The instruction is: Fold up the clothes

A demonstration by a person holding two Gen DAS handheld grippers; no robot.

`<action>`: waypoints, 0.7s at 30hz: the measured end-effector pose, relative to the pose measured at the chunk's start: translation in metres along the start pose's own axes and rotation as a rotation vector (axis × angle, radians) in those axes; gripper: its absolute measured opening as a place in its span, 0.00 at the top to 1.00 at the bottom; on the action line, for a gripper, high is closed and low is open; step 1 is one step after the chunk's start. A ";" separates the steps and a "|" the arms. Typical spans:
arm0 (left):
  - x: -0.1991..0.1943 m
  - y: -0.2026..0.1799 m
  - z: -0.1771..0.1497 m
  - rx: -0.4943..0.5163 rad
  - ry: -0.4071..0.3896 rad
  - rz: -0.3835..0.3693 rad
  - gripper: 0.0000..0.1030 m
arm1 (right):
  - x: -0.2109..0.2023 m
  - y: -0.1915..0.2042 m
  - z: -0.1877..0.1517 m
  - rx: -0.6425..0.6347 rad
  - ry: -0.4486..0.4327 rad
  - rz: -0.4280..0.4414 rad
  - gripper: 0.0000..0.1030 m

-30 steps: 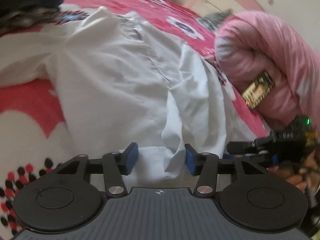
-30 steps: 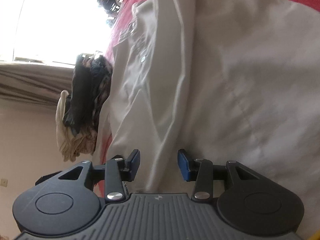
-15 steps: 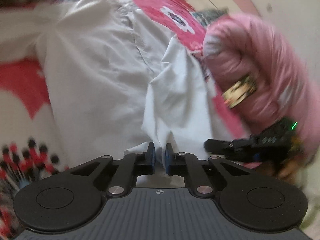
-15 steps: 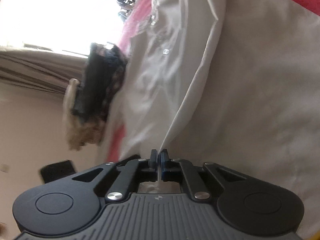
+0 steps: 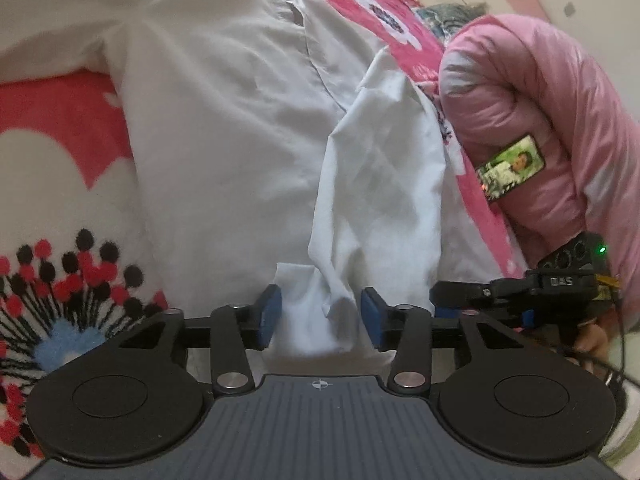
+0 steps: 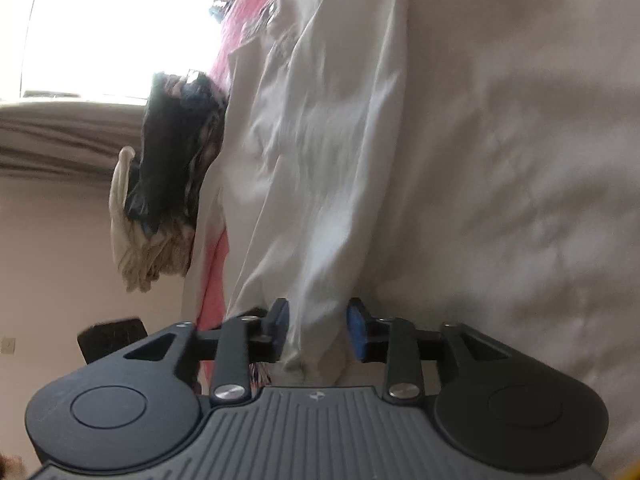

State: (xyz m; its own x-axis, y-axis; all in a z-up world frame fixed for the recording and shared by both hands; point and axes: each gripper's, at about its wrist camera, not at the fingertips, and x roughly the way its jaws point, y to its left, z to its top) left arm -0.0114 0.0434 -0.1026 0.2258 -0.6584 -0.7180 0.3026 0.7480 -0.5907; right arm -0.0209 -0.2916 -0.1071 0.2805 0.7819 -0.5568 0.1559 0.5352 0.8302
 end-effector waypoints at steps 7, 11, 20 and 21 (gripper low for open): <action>0.005 0.001 -0.003 0.001 0.006 -0.008 0.74 | 0.025 0.006 -0.018 -0.056 0.080 -0.002 0.64; 0.000 0.004 -0.002 -0.060 0.009 -0.059 0.90 | 0.024 0.015 -0.020 -0.099 0.088 0.007 0.96; -0.003 0.002 -0.007 -0.054 0.023 0.007 0.81 | 0.007 0.024 -0.013 -0.078 0.116 -0.015 0.90; 0.002 0.002 -0.009 -0.043 0.033 0.028 0.75 | 0.011 0.021 -0.014 -0.097 0.121 -0.074 0.86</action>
State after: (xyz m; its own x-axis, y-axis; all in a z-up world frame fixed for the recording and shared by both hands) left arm -0.0190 0.0446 -0.1088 0.2028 -0.6343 -0.7460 0.2558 0.7697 -0.5849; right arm -0.0276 -0.2671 -0.0965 0.1550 0.7689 -0.6203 0.0786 0.6163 0.7836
